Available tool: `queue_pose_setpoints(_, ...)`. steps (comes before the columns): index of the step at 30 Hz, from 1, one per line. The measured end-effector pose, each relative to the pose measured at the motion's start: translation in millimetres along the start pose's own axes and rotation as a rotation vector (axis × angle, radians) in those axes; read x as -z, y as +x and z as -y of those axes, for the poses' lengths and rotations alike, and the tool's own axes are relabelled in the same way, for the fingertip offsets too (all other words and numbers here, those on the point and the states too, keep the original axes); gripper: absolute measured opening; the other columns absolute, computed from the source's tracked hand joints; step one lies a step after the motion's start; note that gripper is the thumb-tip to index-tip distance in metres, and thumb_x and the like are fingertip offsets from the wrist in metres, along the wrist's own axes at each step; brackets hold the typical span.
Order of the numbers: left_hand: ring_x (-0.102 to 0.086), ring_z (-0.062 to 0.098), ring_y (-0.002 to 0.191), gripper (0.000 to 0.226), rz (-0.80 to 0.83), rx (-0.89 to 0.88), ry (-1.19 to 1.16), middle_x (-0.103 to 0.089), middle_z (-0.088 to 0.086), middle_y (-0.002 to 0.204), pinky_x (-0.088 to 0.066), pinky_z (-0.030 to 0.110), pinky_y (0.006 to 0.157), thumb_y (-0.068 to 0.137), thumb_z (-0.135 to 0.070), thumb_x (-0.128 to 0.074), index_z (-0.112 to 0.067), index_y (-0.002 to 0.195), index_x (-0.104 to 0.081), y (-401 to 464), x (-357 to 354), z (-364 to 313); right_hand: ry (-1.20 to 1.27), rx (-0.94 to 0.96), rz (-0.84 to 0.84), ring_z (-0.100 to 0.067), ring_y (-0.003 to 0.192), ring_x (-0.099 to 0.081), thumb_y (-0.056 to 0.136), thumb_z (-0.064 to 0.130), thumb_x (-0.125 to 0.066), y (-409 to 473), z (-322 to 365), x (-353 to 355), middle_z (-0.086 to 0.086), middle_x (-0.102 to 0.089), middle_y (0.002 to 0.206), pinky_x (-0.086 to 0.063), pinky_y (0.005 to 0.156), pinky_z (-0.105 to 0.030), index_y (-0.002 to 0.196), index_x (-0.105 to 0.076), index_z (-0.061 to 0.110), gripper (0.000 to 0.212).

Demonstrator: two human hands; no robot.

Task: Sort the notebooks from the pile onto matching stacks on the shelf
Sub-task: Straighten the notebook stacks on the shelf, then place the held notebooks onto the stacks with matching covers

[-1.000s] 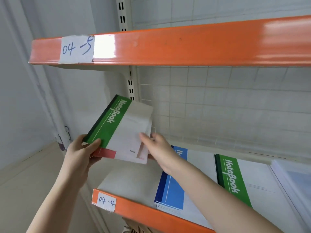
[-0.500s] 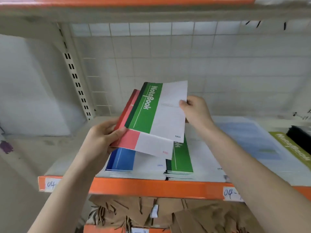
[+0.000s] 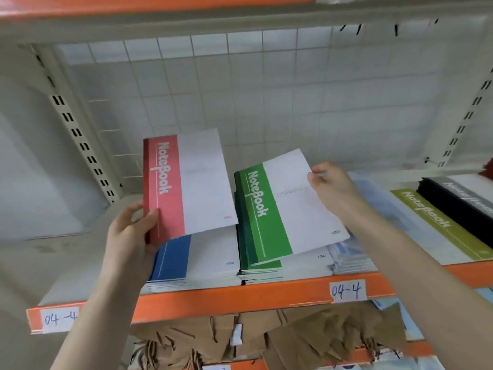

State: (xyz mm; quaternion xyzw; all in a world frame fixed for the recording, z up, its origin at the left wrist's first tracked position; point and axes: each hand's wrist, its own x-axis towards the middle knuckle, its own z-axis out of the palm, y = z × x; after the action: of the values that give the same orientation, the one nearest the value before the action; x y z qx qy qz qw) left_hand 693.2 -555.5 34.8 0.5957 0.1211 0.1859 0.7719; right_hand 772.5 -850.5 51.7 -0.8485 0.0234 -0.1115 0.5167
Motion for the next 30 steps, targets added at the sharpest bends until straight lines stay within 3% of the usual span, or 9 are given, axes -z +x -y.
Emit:
queue_pose_setpoints(3, -0.064, 0.016, 0.071, 0.027, -0.065, -0.014, 0.005, -0.063, 0.007, 0.097, -0.056, 0.027, 0.054, 0.097, 0.002, -0.044, -0.015, 0.117, -0.048, -5, -13, 7, 0.085, 0.017, -0.045, -0.015, 0.073, -0.050, 0.098, 0.017, -0.046, -2, 5, 10, -0.002, -0.057, 0.087, -0.036, 0.056, -0.021, 0.102, -0.059, 0.012, 0.014)
queue_pose_setpoints(7, -0.065, 0.022, 0.087, 0.056, 0.021, -0.063, 0.000, -0.066, 0.004, 0.103, -0.057, 0.040, 0.073, 0.097, 0.005, -0.041, -0.031, 0.139, -0.035, -26, -35, 3, 0.277, -0.073, 0.051, -0.016, 0.066, -0.055, 0.097, 0.018, -0.050, -10, 11, 12, -0.001, -0.062, 0.073, -0.045, 0.058, -0.017, 0.085, -0.064, 0.014, 0.019)
queue_pose_setpoints(11, -0.066, 0.023, 0.091, 0.033, 0.144, -0.131, 0.113, -0.069, 0.001, 0.103, -0.057, 0.042, 0.079, 0.099, -0.005, -0.044, -0.023, 0.108, -0.070, -50, -58, -10, 0.373, -0.121, 0.184, -0.023, 0.075, -0.060, 0.097, 0.019, -0.052, -14, 17, 0, -0.015, -0.068, 0.088, -0.047, 0.072, -0.031, 0.098, -0.067, 0.008, 0.019)
queue_pose_setpoints(14, -0.071, 0.018, 0.084, 0.027, 0.287, -0.122, 0.092, -0.075, 0.002, 0.095, -0.058, 0.028, 0.065, 0.090, -0.032, -0.048, -0.020, 0.094, -0.072, -64, -72, -23, 0.322, -0.067, 0.136, -0.021, 0.082, -0.059, 0.097, 0.021, -0.051, -13, 18, -12, -0.007, -0.066, 0.092, -0.046, 0.076, -0.028, 0.105, -0.064, 0.011, 0.018)
queue_pose_setpoints(16, -0.072, 0.020, 0.085, 0.025, 0.320, -0.131, 0.113, -0.075, 0.004, 0.093, -0.056, 0.026, 0.065, 0.093, -0.025, -0.049, -0.016, 0.094, -0.072, -64, -77, -29, 0.316, -0.015, 0.067, -0.017, 0.085, -0.058, 0.097, 0.020, -0.050, -11, 18, -19, -0.002, -0.064, 0.093, -0.044, 0.077, -0.025, 0.103, -0.060, 0.013, 0.014)
queue_pose_setpoints(21, -0.071, 0.021, 0.080, 0.014, 0.256, -0.054, 0.151, -0.075, 0.007, 0.088, -0.057, 0.028, 0.063, 0.092, -0.006, -0.056, -0.005, 0.085, -0.068, -49, -75, -27, 0.298, 0.079, -0.004, -0.009, 0.080, -0.053, 0.096, 0.020, -0.052, -7, 18, -27, 0.002, -0.059, 0.091, -0.039, 0.061, -0.008, 0.104, -0.055, 0.012, 0.012)
queue_pose_setpoints(25, -0.067, 0.025, 0.064, 0.016, 0.126, 0.031, 0.095, -0.070, 0.013, 0.076, -0.058, 0.036, 0.057, 0.088, -0.012, -0.064, -0.006, 0.073, -0.061, -35, -67, -24, 0.247, 0.073, 0.000, -0.015, 0.076, -0.053, 0.093, 0.019, -0.057, 3, 21, -26, -0.003, -0.059, 0.086, -0.039, 0.059, -0.020, 0.099, -0.056, 0.007, 0.013)
queue_pose_setpoints(27, -0.059, 0.027, 0.064, 0.022, 0.018, 0.012, 0.116, -0.063, 0.014, 0.072, -0.052, 0.040, 0.058, 0.088, -0.017, -0.066, -0.011, 0.068, -0.061, -25, -53, -25, 0.116, 0.086, -0.038, -0.021, 0.081, -0.055, 0.093, 0.018, -0.057, 10, 20, -19, -0.004, -0.059, 0.085, -0.037, 0.059, -0.024, 0.097, -0.055, 0.007, 0.012)
queue_pose_setpoints(30, -0.053, 0.026, 0.070, 0.026, -0.114, -0.022, 0.143, -0.059, 0.011, 0.072, -0.044, 0.038, 0.063, 0.088, -0.017, -0.066, -0.014, 0.064, -0.058, -12, -26, -29, -0.179, 0.112, -0.037, -0.030, 0.094, -0.057, 0.093, 0.015, -0.054, 12, 16, -9, -0.014, -0.061, 0.102, -0.036, 0.067, -0.028, 0.111, -0.051, 0.001, 0.022)
